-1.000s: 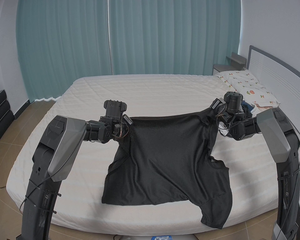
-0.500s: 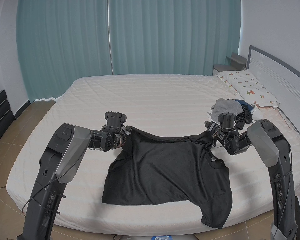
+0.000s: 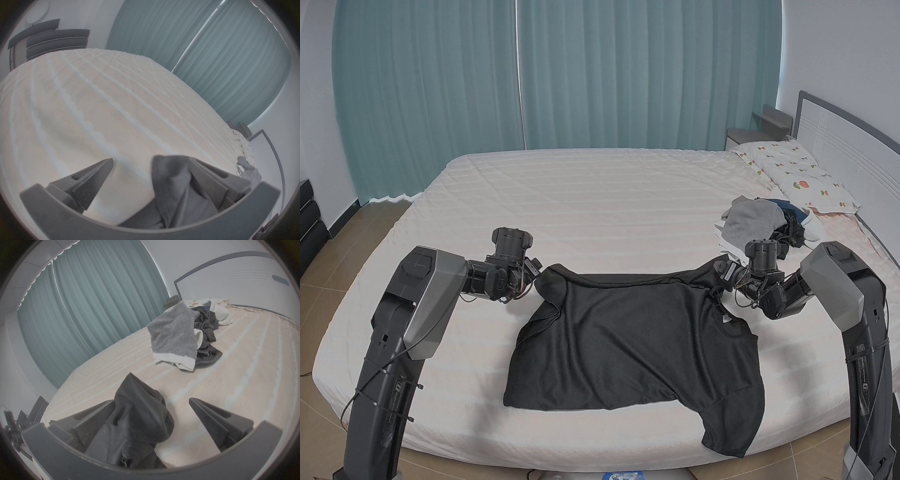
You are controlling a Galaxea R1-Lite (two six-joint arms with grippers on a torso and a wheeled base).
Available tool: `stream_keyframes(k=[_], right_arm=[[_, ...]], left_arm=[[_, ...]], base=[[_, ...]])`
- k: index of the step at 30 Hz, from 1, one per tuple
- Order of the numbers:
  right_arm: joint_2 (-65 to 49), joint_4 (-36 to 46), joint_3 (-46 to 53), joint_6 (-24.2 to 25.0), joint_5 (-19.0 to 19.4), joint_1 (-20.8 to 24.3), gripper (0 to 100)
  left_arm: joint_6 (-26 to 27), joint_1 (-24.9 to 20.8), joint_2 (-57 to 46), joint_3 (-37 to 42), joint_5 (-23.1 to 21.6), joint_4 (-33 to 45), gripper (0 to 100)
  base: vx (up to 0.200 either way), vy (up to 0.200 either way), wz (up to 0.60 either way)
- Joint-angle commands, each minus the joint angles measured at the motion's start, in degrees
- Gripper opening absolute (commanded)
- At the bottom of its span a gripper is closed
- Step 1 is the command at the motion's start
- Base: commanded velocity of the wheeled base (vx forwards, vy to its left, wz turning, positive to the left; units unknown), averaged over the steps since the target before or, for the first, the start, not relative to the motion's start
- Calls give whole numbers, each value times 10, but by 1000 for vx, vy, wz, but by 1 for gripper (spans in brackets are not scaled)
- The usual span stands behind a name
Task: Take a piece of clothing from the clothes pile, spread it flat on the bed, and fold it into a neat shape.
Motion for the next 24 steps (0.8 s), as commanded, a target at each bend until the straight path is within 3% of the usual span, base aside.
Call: stream_keyframes(k=[1, 7, 8, 11, 19, 20, 24], right_arm=[[-19, 0, 32, 0, 20, -1, 100], [-32, 1, 57, -12, 43, 0, 100], [-30, -3, 68, -29, 43, 0, 100], [-31, -6, 81, -39, 46, 0, 100], [-24, -3, 86, -39, 64, 1, 100], [-24, -1, 89, -39, 67, 1, 0], [-24, 2, 92, -40, 75, 0, 0]], left_arm=[[-4, 23, -37, 5, -3, 32, 100], [-13, 35, -91, 78, -51, 47, 100], [-14, 35, -120, 122, -80, 44, 100], [-16, 35, -151, 178, -100, 33, 100], [-30, 33, -215, 383, -133, -115, 100], [-31, 32, -217, 400, -133, -128, 100], [-42, 30, -224, 456, -134, -165, 100]], base=[[0, 0, 0], [0, 0, 0], [0, 0, 0], [0, 0, 0], [0, 0, 0], [0, 0, 0], [0, 0, 0]])
